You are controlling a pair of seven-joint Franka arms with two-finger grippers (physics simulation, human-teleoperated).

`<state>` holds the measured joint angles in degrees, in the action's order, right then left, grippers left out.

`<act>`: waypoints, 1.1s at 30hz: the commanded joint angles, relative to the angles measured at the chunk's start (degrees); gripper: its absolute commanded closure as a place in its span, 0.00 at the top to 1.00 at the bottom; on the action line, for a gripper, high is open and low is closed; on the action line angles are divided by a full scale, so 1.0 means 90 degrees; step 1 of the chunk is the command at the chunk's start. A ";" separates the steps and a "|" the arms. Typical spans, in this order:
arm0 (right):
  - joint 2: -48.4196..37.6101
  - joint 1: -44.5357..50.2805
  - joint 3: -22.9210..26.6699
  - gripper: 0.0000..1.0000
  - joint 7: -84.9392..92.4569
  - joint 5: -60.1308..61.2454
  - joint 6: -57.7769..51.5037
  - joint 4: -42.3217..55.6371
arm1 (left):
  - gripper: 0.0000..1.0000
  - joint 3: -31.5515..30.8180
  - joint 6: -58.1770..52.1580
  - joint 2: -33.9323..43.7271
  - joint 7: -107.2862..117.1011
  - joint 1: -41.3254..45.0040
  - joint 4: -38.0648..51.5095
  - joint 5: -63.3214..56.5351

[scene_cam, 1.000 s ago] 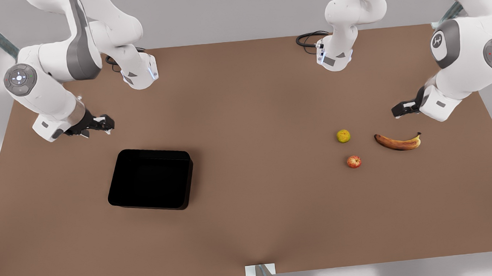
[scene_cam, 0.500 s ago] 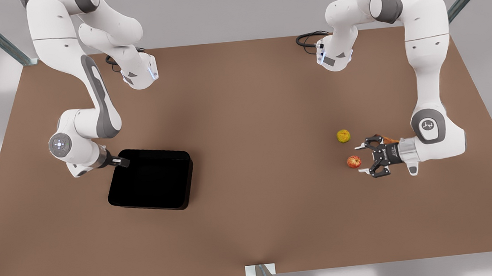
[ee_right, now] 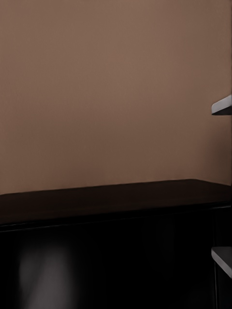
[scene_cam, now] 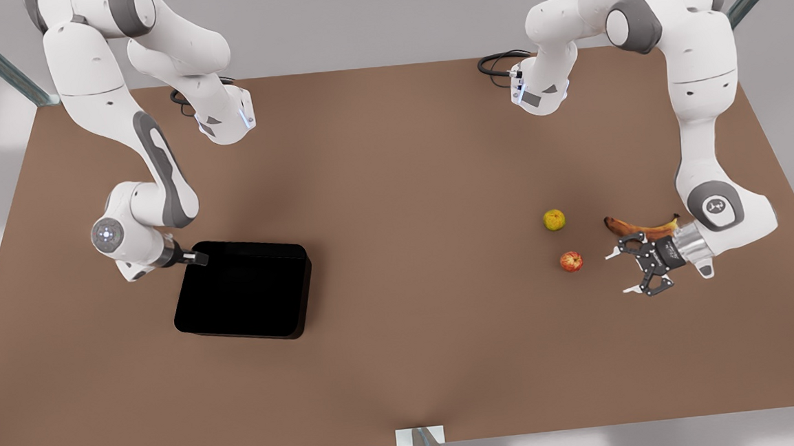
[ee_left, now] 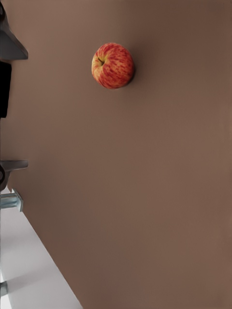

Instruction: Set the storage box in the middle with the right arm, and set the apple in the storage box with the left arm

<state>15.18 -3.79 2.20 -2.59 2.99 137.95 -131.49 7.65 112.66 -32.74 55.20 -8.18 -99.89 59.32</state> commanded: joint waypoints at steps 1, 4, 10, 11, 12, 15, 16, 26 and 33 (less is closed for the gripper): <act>0.0022 0.0001 0.0000 1.00 0.0024 0.0000 0.0024 0.0000 | 1.00 0.0000 0.0002 -0.0005 0.0000 0.0000 -0.0014 0.0079; 0.0305 -0.0018 0.0000 1.00 0.0034 0.0020 0.0327 0.0029 | 1.00 -0.0020 0.0012 0.0024 -0.0010 0.0000 -0.0228 0.0332; 0.0481 -0.0028 -0.0039 1.00 0.0044 0.0108 0.0493 0.0049 | 1.00 -0.0118 -0.0174 0.0102 -0.0234 0.0000 -0.0522 0.0489; 0.0481 -0.0028 -0.0039 0.98 0.0044 0.0108 0.0493 0.0059 | 1.00 -0.0118 -0.0164 0.0093 -0.0410 0.0000 -0.0571 0.0518; 0.0481 0.0001 -0.0039 0.73 0.0044 0.0117 0.0493 0.0059 | 1.00 -0.0235 -0.0154 0.0083 -0.0654 0.0000 -0.0717 0.0626; 0.0471 0.0011 -0.0049 0.34 0.0112 0.0195 0.0464 0.0098 | 1.00 -0.0342 -0.0242 0.0200 -0.0830 0.0010 -0.0942 0.0635; 0.0471 0.0011 -0.0059 0.29 0.0112 0.0195 0.0464 0.0098 | 1.00 -0.0342 -0.0213 0.0181 -0.0830 0.0020 -0.0952 0.0635; 0.0422 0.0001 -0.0283 0.21 0.0337 0.0205 0.0483 0.0195 | 1.00 -0.0616 0.0149 0.0122 -0.1016 0.0069 -0.1215 0.0860; 0.0120 0.0021 -0.0820 0.21 0.0591 0.0205 0.0434 0.0420 | 1.00 -0.0499 0.0471 -0.0152 -0.1699 0.0059 -0.1459 0.1417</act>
<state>16.33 -3.48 -6.98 2.79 4.93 141.62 -126.36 3.16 117.52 -34.50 39.88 -7.65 -113.03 70.37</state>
